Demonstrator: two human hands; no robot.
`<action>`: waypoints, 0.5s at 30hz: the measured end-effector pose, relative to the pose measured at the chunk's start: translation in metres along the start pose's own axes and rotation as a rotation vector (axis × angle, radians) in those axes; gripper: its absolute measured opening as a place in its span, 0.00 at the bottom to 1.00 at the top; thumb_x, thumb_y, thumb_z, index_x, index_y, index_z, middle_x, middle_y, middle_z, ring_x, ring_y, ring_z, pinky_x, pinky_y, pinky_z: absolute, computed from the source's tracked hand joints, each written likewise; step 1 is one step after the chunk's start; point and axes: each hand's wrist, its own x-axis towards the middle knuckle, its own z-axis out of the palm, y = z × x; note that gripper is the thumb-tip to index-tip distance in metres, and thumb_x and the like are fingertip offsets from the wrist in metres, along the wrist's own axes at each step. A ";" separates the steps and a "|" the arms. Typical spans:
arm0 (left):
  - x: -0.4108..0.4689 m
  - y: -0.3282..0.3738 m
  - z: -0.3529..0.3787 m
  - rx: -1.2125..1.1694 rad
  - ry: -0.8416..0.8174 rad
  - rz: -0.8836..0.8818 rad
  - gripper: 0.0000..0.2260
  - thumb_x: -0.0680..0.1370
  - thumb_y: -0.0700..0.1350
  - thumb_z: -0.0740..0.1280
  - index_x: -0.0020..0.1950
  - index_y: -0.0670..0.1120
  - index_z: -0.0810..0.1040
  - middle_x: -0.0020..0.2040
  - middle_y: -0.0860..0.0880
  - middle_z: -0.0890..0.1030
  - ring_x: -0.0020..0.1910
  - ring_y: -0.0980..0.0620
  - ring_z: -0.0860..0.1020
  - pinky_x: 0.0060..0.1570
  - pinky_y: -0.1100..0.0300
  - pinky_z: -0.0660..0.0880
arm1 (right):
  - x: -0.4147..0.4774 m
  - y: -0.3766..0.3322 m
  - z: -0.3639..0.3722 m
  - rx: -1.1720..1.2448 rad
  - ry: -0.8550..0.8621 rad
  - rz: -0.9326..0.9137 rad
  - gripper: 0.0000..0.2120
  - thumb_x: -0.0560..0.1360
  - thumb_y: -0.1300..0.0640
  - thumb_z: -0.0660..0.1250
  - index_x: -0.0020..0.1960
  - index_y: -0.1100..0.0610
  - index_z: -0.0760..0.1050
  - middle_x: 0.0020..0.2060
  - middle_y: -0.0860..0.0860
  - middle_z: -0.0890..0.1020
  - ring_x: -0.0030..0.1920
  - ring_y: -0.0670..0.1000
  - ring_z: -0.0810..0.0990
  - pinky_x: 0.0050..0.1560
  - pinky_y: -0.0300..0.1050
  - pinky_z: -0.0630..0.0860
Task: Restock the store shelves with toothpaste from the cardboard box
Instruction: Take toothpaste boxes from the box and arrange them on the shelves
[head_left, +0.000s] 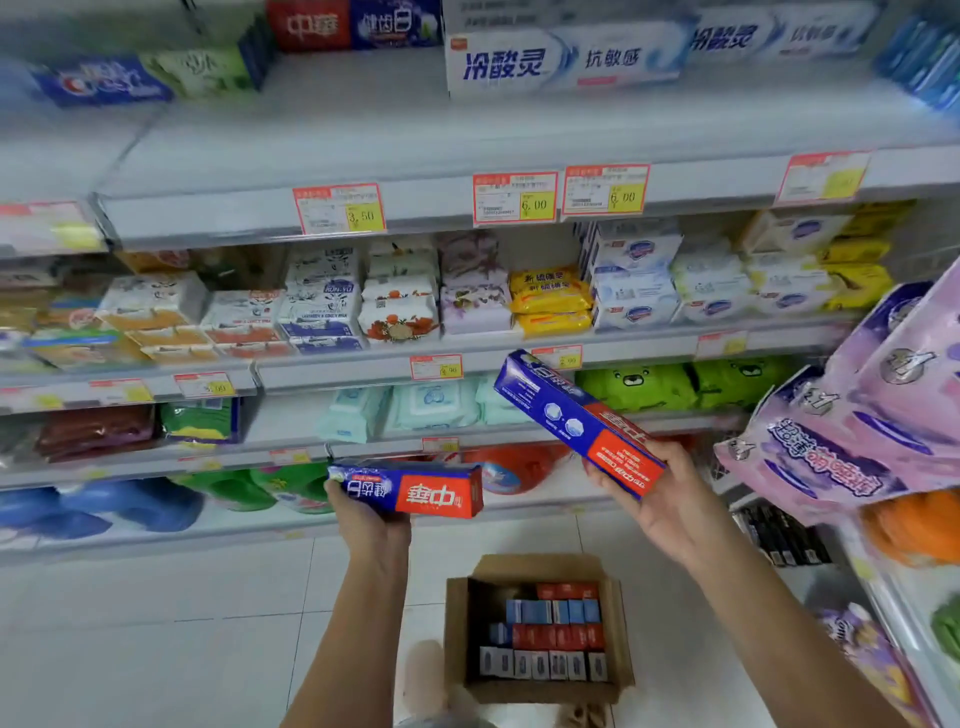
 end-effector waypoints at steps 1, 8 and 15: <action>-0.004 0.003 0.005 0.049 -0.016 -0.020 0.21 0.80 0.61 0.56 0.66 0.49 0.71 0.52 0.47 0.80 0.46 0.48 0.79 0.46 0.51 0.78 | -0.003 -0.004 0.004 0.010 -0.013 -0.001 0.25 0.71 0.54 0.67 0.64 0.62 0.69 0.48 0.62 0.82 0.43 0.58 0.84 0.35 0.43 0.82; -0.045 0.015 0.041 0.133 -0.147 -0.210 0.26 0.78 0.67 0.51 0.54 0.48 0.74 0.41 0.45 0.79 0.39 0.48 0.77 0.45 0.52 0.75 | -0.022 -0.012 0.037 -0.049 -0.077 0.023 0.47 0.44 0.52 0.86 0.59 0.60 0.72 0.45 0.61 0.84 0.45 0.58 0.84 0.35 0.43 0.82; -0.052 0.022 0.046 -0.263 -0.585 -0.355 0.32 0.62 0.70 0.67 0.50 0.43 0.82 0.31 0.53 0.76 0.29 0.57 0.77 0.35 0.67 0.78 | -0.023 -0.006 0.064 -0.066 -0.134 0.032 0.51 0.43 0.52 0.86 0.63 0.61 0.70 0.49 0.63 0.82 0.47 0.60 0.84 0.37 0.45 0.82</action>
